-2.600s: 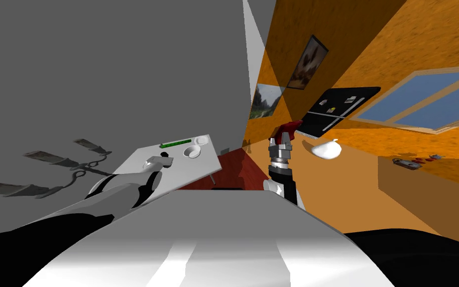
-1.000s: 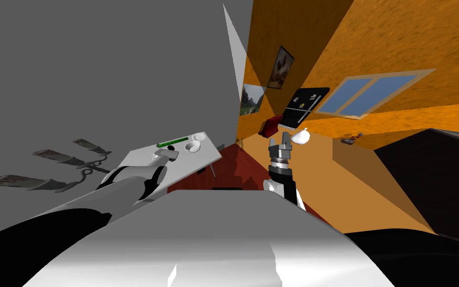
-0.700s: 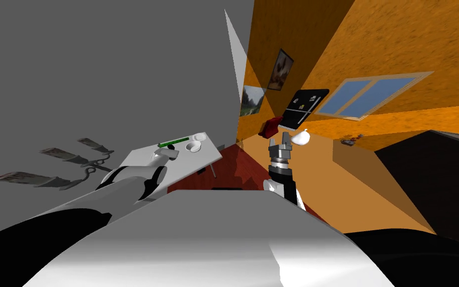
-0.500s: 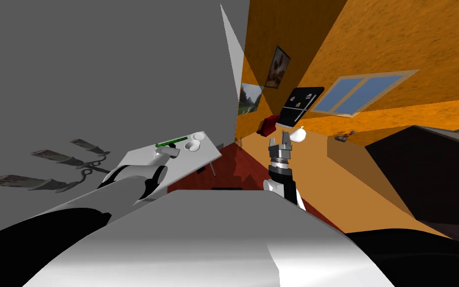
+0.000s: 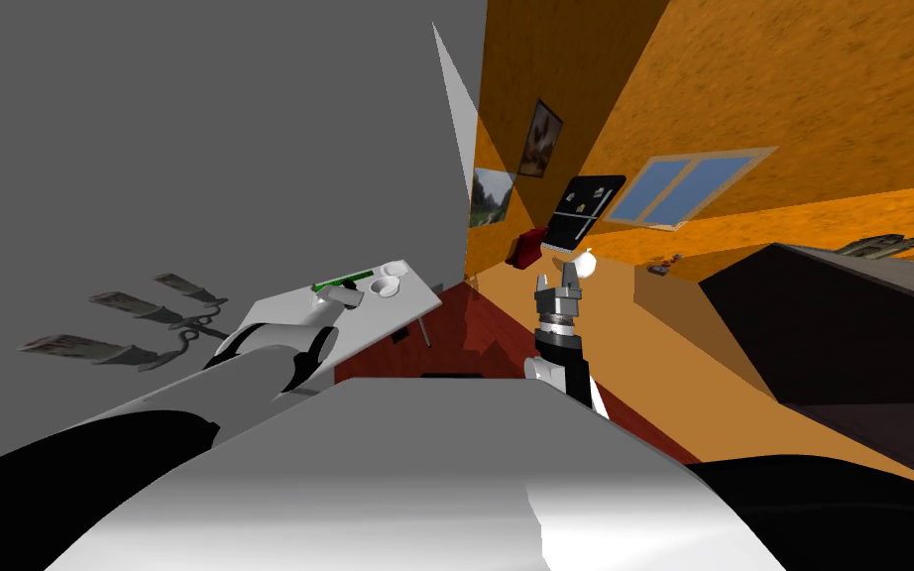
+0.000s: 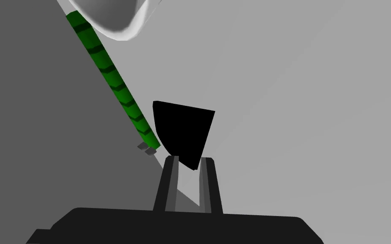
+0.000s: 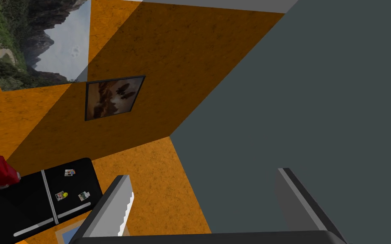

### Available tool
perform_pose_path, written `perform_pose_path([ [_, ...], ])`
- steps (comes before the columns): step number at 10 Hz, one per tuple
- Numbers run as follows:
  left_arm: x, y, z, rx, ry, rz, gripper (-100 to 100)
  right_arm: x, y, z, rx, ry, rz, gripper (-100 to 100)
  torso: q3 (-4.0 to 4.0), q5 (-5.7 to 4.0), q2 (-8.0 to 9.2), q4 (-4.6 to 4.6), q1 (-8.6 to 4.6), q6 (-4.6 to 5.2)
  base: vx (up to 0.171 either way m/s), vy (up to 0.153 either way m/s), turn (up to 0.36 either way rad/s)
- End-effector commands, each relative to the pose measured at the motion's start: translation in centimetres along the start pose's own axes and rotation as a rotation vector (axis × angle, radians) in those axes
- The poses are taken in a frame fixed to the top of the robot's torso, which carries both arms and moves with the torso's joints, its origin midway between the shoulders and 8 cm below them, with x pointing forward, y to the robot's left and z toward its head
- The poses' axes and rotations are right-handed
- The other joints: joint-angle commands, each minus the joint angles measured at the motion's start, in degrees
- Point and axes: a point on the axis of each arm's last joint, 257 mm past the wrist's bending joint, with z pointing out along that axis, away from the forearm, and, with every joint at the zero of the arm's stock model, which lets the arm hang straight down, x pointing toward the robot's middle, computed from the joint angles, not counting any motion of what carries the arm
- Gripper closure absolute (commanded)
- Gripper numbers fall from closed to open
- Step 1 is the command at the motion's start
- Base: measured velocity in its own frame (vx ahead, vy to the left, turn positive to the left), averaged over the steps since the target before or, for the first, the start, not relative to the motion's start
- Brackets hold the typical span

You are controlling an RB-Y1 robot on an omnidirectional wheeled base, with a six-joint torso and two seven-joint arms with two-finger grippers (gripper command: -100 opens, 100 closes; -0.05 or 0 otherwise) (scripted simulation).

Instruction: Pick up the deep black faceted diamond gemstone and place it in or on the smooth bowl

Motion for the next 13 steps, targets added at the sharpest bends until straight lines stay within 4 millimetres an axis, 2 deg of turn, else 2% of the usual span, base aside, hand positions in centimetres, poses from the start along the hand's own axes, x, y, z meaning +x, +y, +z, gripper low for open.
perform_pose_path([
  [1,0.8,-1.3,-0.4,0.02,0.007,0.05,100,0.0,0.0,0.0,0.0,0.0,0.0,0,0.0,0.0,0.0,0.0,0.0,0.0,-0.072,0.024,-0.093],
  [5,1.3,-3.4,-1.0,0.044,-0.003,0.145,100,0.0,0.0,0.0,0.0,0.0,0.0,0,-0.14,-0.05,-0.24,-0.05,-0.12,0.04,-0.038,0.004,-0.095],
  [8,-0.9,-4.3,-1.2,0.035,-0.053,0.219,100,0.0,0.0,0.0,0.0,0.0,0.0,0,-0.62,-0.15,-1.1,-0.21,-0.49,0.17,0.172,-0.075,-0.109],
  [9,-0.9,-4.3,-1.2,0.035,-0.053,0.219,100,0.0,0.0,0.0,0.0,0.0,0.0,0,-0.73,-0.14,-1.26,-0.27,-0.46,0.18,0.163,-0.042,-0.028],
  [10,-1.7,-4.4,-1.2,0.028,-0.069,0.235,100,0.0,0.0,0.0,0.0,0.0,0.0,0,-0.71,-0.09,-1.19,-0.29,-0.34,0.13,0.161,-0.053,-0.058],
  [12,-1.7,-4.4,-1.2,0.028,-0.069,0.235,100,0.0,0.0,0.0,0.0,0.0,0.0,0,-0.61,-0.07,-1.0,-0.27,-0.29,0.1,0.067,-0.029,-0.013],
  [13,-2.9,-4.4,-1.2,0.017,-0.09,0.253,100,0.0,0.0,0.0,0.0,0.0,0.0,0,-0.46,-0.04,-0.71,-0.23,-0.19,0.04,0.091,-0.038,-0.066],
])
